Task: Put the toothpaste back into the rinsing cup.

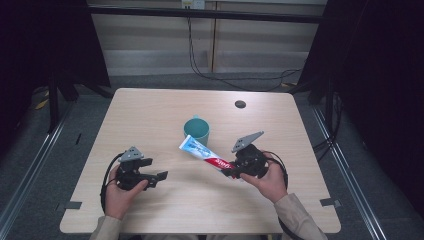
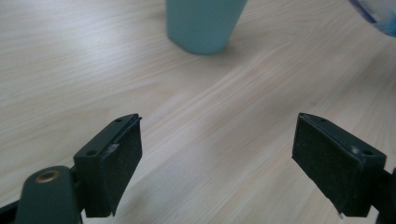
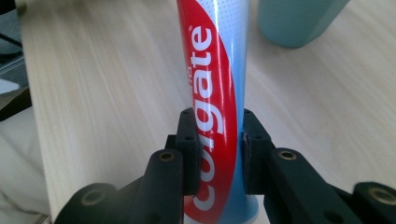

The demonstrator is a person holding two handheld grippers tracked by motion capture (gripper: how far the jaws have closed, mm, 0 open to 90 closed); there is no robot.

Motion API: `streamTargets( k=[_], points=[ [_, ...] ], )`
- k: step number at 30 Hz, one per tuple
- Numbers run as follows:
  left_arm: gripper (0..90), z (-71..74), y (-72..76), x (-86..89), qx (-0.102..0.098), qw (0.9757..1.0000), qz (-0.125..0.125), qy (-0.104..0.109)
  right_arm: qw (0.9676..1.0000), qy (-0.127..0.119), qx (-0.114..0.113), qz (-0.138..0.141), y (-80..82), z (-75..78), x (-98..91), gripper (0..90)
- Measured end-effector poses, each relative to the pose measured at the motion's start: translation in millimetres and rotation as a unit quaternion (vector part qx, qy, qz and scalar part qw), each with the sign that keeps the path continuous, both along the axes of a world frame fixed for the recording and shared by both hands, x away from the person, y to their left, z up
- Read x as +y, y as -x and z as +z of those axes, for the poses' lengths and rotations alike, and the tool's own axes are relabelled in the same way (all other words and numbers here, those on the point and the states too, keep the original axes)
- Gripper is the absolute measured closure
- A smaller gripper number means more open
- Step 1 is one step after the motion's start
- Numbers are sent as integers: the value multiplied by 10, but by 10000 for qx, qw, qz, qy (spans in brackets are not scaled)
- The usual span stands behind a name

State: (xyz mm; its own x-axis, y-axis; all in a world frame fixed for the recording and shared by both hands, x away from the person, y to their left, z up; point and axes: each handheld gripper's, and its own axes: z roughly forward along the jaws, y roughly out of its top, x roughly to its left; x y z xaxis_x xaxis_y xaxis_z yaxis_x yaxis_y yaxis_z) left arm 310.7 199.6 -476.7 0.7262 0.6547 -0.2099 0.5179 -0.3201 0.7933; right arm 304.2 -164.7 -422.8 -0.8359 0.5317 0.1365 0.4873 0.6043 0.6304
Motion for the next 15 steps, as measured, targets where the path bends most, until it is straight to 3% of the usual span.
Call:
streamTargets(
  k=[4,6,15],
  points=[
    [157,63,10,-104,-27,9998,-138,119,9999,-42,-115,-105,-5,40,-19,740],
    [156,119,9,-182,33,9994,-195,289,9997,-124,-159,-161,-12,73,-38,740],
    [155,339,-67,-506,-16,9974,-463,553,9980,-349,-405,-349,-31,162,-30,740]
  ],
)
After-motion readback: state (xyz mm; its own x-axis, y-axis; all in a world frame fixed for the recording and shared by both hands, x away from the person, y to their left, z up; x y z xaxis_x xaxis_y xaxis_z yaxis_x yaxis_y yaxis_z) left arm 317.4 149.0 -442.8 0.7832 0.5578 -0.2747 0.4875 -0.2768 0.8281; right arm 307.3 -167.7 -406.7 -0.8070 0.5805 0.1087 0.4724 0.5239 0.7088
